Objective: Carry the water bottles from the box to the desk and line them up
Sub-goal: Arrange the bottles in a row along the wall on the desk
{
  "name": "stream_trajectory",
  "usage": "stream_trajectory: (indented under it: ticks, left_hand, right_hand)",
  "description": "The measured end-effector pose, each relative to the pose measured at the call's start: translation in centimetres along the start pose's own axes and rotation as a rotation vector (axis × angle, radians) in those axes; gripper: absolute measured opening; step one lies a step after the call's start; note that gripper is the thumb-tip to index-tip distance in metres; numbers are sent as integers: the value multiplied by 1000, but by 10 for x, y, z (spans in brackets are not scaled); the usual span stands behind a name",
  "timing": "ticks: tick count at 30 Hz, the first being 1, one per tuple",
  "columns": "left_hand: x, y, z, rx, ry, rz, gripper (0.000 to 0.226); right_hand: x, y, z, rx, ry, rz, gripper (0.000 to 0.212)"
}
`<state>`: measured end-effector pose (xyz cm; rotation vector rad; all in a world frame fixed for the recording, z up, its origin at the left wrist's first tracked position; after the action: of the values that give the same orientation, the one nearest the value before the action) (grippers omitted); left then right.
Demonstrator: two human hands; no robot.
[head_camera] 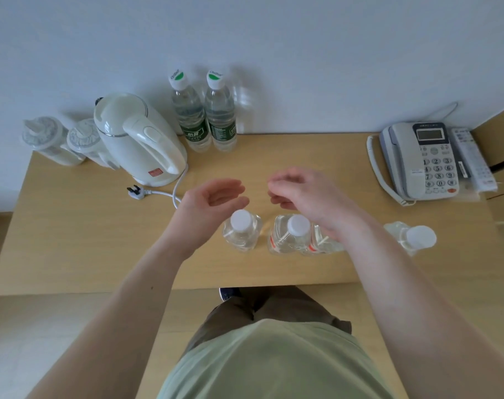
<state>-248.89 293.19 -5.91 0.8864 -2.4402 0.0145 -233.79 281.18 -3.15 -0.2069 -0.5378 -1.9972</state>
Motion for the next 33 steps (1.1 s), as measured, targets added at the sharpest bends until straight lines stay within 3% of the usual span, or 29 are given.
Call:
stream_trajectory:
  ticks: [3, 7, 12, 15, 19, 25, 30, 33]
  left_hand:
    - [4, -1, 3, -37, 12, 18, 21]
    - [11, -10, 11, -75, 41, 196, 52]
    - [15, -26, 14, -134, 62, 374, 68]
    - [9, -25, 8, -285, 47, 325, 56]
    - [1, -21, -6, -280, 1, 264, 44]
    - [-13, -16, -16, -240, -1, 201, 41]
    - [-30, -16, -29, -216, -23, 147, 40]
    - [-43, -16, -42, -211, -36, 112, 43]
  right_hand:
    - [1, -2, 0, 12, 6, 26, 37]
    - [0, -4, 0, 43, 5, 75, 33]
    - [-5, -5, 1, 56, -18, 84, 21]
    - [-9, -7, 4, 80, -19, 103, 13]
    - [-13, -6, 5, 95, -39, 135, 12]
    - [-25, 1, 6, -9, -47, 94, 11]
    - [-38, 14, 9, -29, -49, 29, 26]
    - [-49, 23, 11, -56, -33, -15, 16]
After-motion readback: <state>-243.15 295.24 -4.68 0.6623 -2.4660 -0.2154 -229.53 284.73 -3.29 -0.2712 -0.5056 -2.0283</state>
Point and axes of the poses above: each hand's wrist, its own x-axis away from the middle knuckle, its own y-axis out of the back of the hand, z = x × y, the point moved 10 cm from there along -x, towards the middle knuckle, and after that the axes turned 9 degrees about y, right-handed, at the moved point
